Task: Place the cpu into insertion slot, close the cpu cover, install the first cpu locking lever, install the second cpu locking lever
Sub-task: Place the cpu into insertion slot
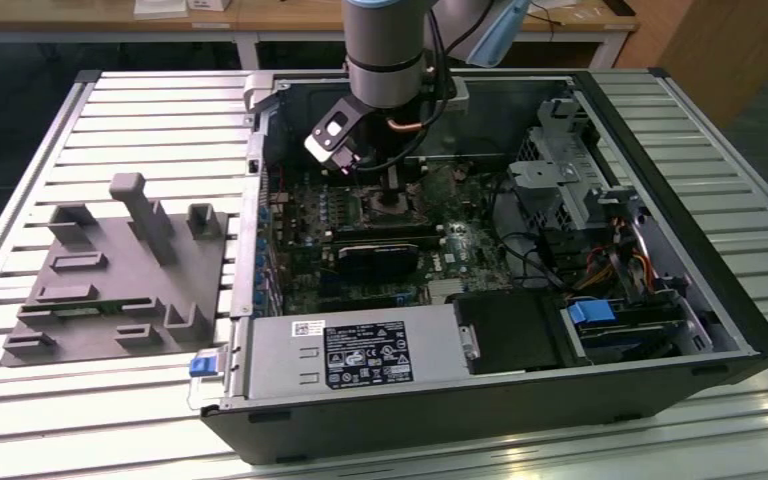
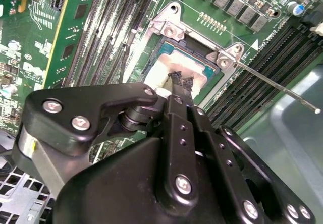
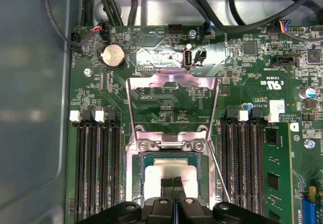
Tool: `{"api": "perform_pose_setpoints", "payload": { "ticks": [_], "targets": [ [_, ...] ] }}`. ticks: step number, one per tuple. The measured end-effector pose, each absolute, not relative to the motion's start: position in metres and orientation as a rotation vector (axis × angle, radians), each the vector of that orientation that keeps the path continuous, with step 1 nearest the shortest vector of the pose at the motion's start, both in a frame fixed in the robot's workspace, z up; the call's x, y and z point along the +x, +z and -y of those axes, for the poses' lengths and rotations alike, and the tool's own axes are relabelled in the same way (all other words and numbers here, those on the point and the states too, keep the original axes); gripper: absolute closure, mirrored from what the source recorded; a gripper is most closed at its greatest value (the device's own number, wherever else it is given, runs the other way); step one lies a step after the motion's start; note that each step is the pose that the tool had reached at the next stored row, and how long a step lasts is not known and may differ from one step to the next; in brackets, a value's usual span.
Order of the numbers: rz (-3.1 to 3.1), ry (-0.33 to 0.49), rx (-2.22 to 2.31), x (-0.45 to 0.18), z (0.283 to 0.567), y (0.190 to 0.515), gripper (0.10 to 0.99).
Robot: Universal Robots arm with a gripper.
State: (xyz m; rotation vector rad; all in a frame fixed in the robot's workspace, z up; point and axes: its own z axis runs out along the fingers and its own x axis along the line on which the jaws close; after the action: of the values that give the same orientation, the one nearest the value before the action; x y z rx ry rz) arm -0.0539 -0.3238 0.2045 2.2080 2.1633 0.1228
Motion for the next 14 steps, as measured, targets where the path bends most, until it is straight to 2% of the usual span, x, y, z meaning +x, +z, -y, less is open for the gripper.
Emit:
{"api": "perform_pose_setpoints", "payload": {
  "ticks": [14],
  "targets": [
    [-2.158, 0.122, 2.213, -0.0540, 0.3238, 0.1987, 0.980]
  ]
}}
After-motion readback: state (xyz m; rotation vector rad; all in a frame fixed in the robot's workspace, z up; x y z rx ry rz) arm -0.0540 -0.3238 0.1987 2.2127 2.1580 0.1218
